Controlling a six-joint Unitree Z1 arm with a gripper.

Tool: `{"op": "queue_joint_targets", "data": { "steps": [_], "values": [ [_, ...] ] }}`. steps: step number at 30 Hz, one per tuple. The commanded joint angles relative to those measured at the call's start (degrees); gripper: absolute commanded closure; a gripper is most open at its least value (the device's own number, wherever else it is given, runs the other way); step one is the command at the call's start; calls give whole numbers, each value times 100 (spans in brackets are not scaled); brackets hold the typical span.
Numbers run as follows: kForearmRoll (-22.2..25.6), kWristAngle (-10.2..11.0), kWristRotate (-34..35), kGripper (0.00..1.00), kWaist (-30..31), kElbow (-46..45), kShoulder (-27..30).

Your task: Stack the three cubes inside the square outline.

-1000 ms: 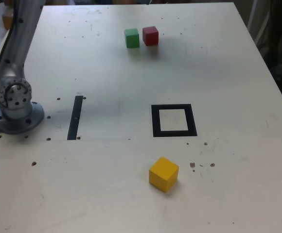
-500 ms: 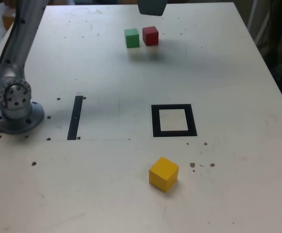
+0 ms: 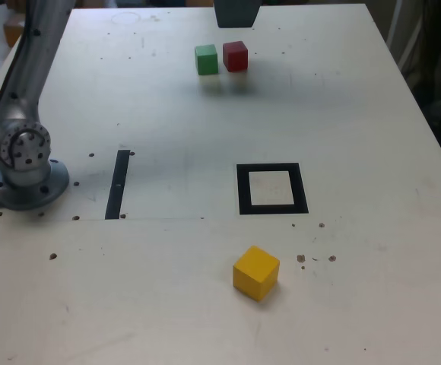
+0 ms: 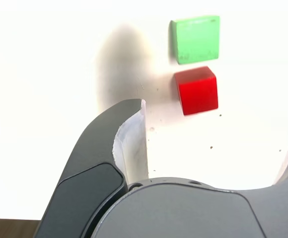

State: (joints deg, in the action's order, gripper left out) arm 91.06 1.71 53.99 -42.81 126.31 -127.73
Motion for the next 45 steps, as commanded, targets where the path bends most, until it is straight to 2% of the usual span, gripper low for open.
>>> {"op": "queue_joint_targets", "data": {
  "steps": [1,10,24,33,40,45],
  "values": [
    [27,-42,51,0,-32,-94,-78],
    [-11,-293,139,1,-38,-247,-398],
    [-23,-408,-7,1,-247,277,-1030],
    [24,-607,-144,2,-418,600,-1385],
    [70,-809,-157,11,-493,617,-1464],
    [75,-821,-152,22,-500,619,-1479]
  ]
}}
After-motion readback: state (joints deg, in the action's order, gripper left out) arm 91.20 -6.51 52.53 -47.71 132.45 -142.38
